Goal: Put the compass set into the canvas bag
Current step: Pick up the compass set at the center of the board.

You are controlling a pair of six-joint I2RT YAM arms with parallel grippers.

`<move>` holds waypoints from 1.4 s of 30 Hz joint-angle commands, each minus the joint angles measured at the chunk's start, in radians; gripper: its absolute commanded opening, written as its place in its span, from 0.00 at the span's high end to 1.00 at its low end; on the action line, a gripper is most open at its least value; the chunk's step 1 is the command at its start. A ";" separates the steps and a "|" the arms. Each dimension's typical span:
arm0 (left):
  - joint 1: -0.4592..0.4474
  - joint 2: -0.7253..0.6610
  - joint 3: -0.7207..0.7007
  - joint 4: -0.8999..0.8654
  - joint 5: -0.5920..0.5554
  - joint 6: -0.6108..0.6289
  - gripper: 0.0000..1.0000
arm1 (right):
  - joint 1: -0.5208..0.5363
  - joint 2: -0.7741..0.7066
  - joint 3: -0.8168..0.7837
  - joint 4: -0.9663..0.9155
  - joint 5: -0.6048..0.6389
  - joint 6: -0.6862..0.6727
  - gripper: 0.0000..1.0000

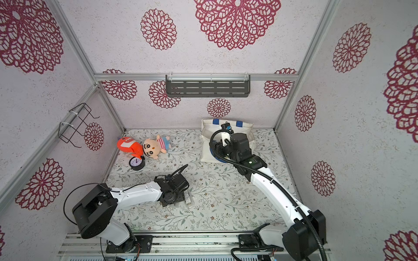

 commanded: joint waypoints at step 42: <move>-0.077 -0.389 -0.155 0.424 -0.257 0.511 0.58 | 0.008 0.094 0.069 -0.034 -0.207 0.161 0.32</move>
